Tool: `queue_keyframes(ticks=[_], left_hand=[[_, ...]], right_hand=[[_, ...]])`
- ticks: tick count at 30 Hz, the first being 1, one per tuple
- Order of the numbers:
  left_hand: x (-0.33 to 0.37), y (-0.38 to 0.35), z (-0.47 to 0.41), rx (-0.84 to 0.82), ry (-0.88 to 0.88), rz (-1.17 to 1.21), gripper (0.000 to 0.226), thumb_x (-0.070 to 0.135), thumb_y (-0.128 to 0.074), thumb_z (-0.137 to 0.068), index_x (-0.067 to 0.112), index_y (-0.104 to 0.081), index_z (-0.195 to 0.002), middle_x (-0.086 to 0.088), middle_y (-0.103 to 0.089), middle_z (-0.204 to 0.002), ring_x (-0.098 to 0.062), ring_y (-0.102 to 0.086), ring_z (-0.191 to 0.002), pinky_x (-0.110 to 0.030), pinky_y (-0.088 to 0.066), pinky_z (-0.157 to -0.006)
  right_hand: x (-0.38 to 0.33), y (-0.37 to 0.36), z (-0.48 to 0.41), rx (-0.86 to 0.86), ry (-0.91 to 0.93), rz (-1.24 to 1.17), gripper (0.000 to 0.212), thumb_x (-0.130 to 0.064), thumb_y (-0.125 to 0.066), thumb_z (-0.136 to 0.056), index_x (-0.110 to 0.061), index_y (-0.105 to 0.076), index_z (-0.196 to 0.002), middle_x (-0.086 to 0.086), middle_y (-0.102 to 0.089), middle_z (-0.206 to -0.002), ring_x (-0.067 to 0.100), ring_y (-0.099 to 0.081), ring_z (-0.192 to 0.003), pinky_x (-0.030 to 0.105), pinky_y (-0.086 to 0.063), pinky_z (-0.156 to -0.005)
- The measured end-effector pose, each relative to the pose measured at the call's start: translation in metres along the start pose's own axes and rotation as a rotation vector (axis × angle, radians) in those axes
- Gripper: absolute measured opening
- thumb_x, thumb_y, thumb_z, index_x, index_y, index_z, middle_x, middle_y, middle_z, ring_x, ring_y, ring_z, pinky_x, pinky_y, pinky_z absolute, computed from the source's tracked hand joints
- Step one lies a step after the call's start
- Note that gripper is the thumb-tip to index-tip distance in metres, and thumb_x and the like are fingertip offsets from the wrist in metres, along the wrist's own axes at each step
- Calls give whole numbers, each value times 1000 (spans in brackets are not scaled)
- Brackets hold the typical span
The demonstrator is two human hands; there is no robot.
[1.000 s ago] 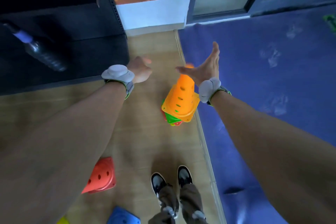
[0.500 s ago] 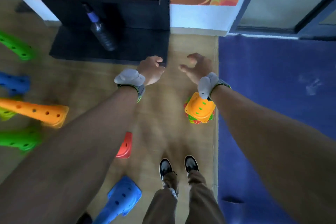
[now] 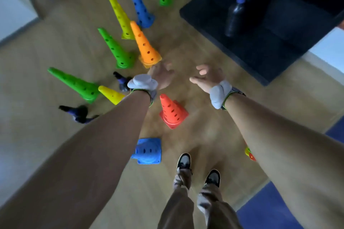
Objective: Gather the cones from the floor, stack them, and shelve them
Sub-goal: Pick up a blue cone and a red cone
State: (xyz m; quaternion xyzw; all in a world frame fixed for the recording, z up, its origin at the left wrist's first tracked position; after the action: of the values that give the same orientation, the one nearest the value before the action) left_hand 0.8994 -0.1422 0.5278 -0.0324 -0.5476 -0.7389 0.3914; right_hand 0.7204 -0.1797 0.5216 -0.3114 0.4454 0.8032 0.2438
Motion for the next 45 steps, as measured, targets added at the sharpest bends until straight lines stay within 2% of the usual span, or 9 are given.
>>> queue_keyframes(ticks=[2, 7, 14, 21, 29, 32, 36, 40, 45], left_hand=[[-41, 16, 5, 36, 70, -40, 42, 31, -49, -86, 24, -60, -126, 1, -55, -137, -22, -52, -125, -29, -40, -99], [-151, 51, 29, 155, 288, 38, 46, 28, -59, -88, 25, -54, -133, -7, -59, -132, -30, -53, -122, -31, -42, -97], [-267, 32, 37, 69, 486, 40, 55, 35, -62, -85, 29, -48, -138, -8, -59, -130, -30, -56, -119, -32, -44, -91], [-370, -20, 21, -10, 645, 29, 68, 38, -67, -83, 20, -42, -143, -10, -56, -134, -30, -51, -125, -34, -43, -95], [-448, -124, 17, -224, 872, 16, 75, 41, -72, -78, 13, -40, -140, -15, -45, -140, -31, -40, -132, -37, -36, -104], [-473, -150, 18, -288, 927, 6, 77, 46, -74, -74, 14, -44, -137, -14, -48, -138, -31, -36, -134, -39, -36, -106], [-498, -177, 23, -395, 997, 31, 79, 47, -75, -70, 11, -48, -136, -11, -52, -137, -32, -49, -126, -40, -39, -103], [-509, -201, 27, -495, 1010, 11, 63, 39, -74, -68, 6, -59, -120, -15, -67, -114, -34, -65, -105, -38, -52, -89], [-525, -214, 16, -381, 1012, -14, 50, 21, -72, -79, 11, -56, -126, -14, -64, -116, -33, -62, -105, -32, -50, -83]], right_hand=[[-15, -26, -2, -61, 45, 47, 50, -33, -71, -85, -22, -55, -132, 0, -59, -131, 16, -58, -116, 19, -40, -90], [-60, -112, -11, -230, 161, 196, 54, -35, -71, -83, -20, -55, -132, 2, -61, -128, 20, -58, -117, 24, -42, -96], [-70, -214, -40, -362, 179, 346, 60, -29, -71, -83, -14, -50, -137, 8, -57, -135, 24, -56, -121, 27, -42, -98], [-42, -278, -105, -345, 143, 510, 67, -34, -69, -77, -23, -48, -139, 5, -59, -131, 25, -55, -122, 33, -47, -99], [26, -346, -168, -346, 135, 817, 73, -34, -73, -74, -29, -42, -140, 3, -33, -144, 31, -34, -132, 45, -39, -103], [37, -358, -193, -317, 167, 879, 63, -28, -70, -78, -27, -46, -136, 5, -35, -140, 33, -37, -128, 45, -40, -101], [55, -365, -223, -345, 117, 905, 57, -19, -63, -81, -24, -47, -136, 7, -40, -141, 33, -43, -129, 41, -41, -102], [75, -381, -238, -486, 114, 880, 60, -16, -62, -75, -17, -52, -134, 12, -51, -138, 35, -52, -123, 39, -46, -100], [94, -397, -261, -482, 130, 823, 53, -12, -60, -80, -16, -54, -132, 13, -52, -136, 35, -52, -123, 38, -44, -101]])
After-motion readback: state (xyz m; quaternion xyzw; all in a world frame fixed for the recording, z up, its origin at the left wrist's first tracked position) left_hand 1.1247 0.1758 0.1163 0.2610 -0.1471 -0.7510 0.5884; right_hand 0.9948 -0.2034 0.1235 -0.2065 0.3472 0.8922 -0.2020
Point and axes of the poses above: each hand's wrist, its own z-axis away from the middle knuckle, its own y-axis out of the back of the hand, x = y × z, the point moved 9 cm from there along -z, towards the middle knuckle
